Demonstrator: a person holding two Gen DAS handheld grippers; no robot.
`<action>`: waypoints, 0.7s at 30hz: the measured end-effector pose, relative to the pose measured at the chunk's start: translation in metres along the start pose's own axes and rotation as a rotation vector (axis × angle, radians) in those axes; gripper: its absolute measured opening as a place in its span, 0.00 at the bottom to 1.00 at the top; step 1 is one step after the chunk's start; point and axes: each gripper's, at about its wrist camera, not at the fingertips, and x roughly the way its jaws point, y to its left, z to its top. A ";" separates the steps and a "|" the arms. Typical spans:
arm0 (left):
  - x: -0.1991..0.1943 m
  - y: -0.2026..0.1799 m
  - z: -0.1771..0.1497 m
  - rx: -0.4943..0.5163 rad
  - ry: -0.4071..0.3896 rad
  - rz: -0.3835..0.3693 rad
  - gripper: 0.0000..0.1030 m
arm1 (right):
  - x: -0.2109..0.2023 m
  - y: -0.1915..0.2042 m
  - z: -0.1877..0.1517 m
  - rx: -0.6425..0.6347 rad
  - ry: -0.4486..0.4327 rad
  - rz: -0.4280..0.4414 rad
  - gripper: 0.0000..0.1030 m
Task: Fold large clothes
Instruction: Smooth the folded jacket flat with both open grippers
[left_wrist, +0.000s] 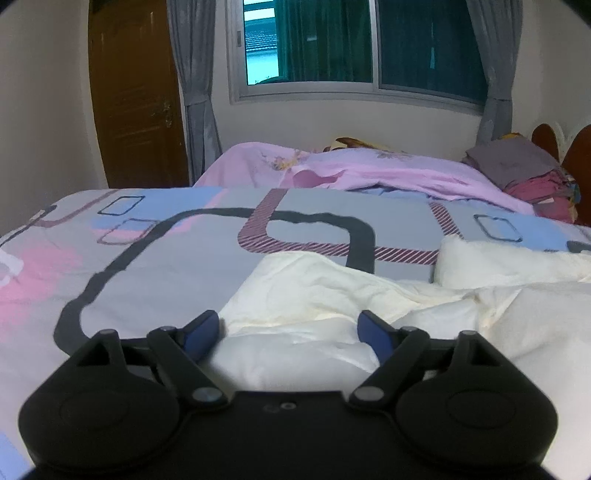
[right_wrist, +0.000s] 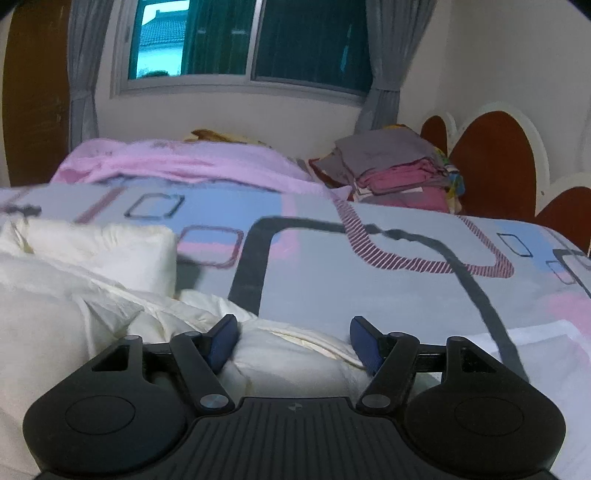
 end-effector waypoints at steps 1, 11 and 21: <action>-0.006 0.002 0.001 -0.014 -0.006 -0.013 0.77 | -0.009 -0.001 0.003 0.028 -0.012 0.019 0.64; -0.082 -0.034 0.001 0.010 -0.084 -0.169 0.82 | -0.074 0.050 0.014 0.039 -0.091 0.174 0.64; -0.059 -0.055 -0.032 0.043 -0.001 -0.118 0.86 | -0.042 0.078 -0.018 -0.020 -0.021 0.107 0.64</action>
